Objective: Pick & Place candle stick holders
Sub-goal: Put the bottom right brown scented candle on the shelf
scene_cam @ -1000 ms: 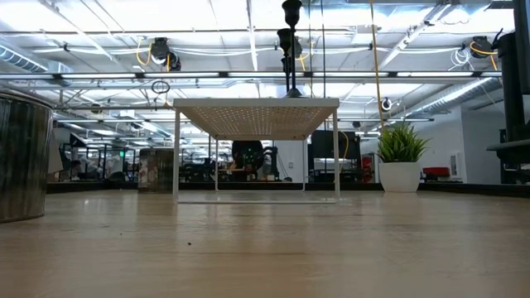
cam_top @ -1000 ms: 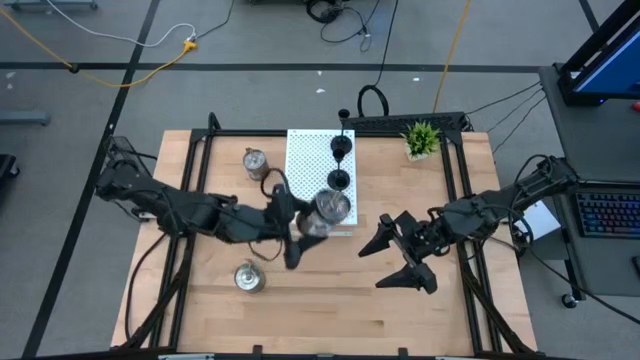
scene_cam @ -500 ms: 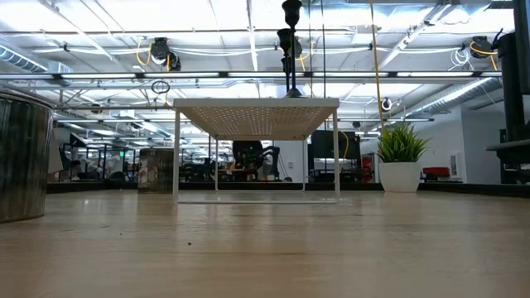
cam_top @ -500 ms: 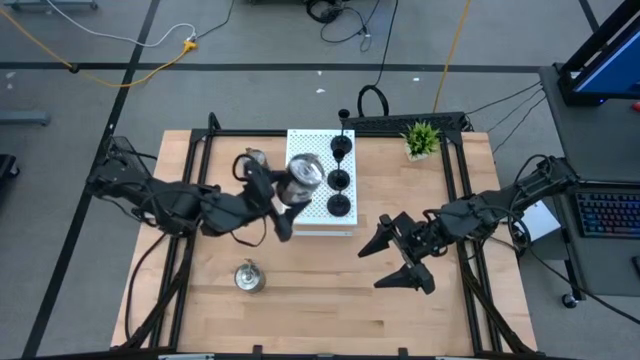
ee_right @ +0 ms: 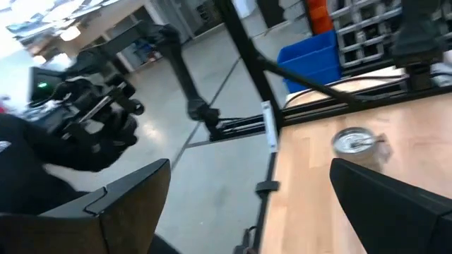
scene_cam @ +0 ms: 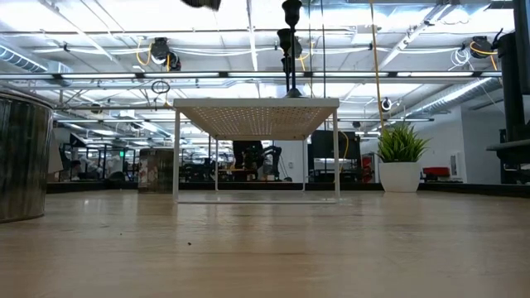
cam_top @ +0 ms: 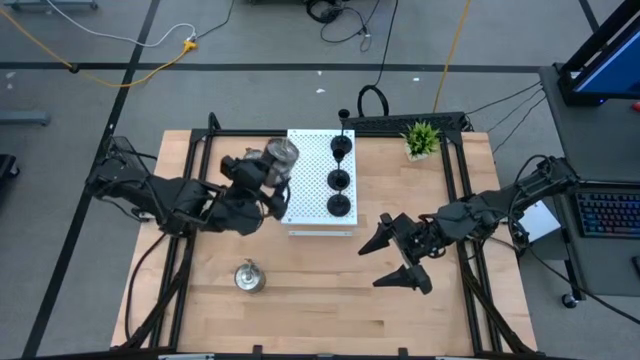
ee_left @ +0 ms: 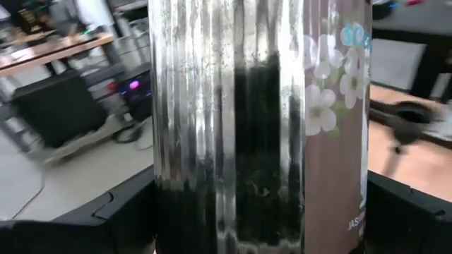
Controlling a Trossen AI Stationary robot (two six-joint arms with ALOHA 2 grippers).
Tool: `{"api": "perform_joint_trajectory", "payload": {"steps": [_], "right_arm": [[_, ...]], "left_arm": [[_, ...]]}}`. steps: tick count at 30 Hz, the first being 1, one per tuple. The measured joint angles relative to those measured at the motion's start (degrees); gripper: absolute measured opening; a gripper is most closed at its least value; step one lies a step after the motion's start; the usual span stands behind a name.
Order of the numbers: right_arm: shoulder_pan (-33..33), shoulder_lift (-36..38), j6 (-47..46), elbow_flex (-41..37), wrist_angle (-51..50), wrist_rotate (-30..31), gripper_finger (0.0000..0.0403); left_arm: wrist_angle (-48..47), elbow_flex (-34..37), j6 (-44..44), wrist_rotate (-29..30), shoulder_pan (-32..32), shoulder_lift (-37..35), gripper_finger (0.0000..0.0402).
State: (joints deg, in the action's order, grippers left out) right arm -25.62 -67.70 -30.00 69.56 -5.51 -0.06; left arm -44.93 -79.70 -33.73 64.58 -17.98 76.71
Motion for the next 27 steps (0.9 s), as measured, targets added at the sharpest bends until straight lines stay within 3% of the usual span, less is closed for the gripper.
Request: {"api": "perform_joint_trajectory", "payload": {"steps": [5, 13, 20, 27], "right_arm": [[1.35, 0.00, 1.20, 0.00, -0.04, 0.24, 0.0379], [3.87, 0.00, 2.15, 0.00, -0.84, 0.29, 0.0379], [4.59, 0.00, 0.51, -0.06, -3.12, 4.35, 0.0379], [4.57, 0.00, 0.27, -0.51, -3.34, 9.68, 0.0379]], "left_arm": [[1.34, 3.69, -1.43, -0.99, 4.68, -0.05, 0.0365], [15.26, 14.21, 5.33, -13.27, 14.74, -2.24, 0.0365], [40.73, 25.91, 15.65, -26.40, 22.84, -6.41, 0.0365], [65.21, 39.51, 20.35, -41.17, 29.87, -7.16, 0.0365]]}}
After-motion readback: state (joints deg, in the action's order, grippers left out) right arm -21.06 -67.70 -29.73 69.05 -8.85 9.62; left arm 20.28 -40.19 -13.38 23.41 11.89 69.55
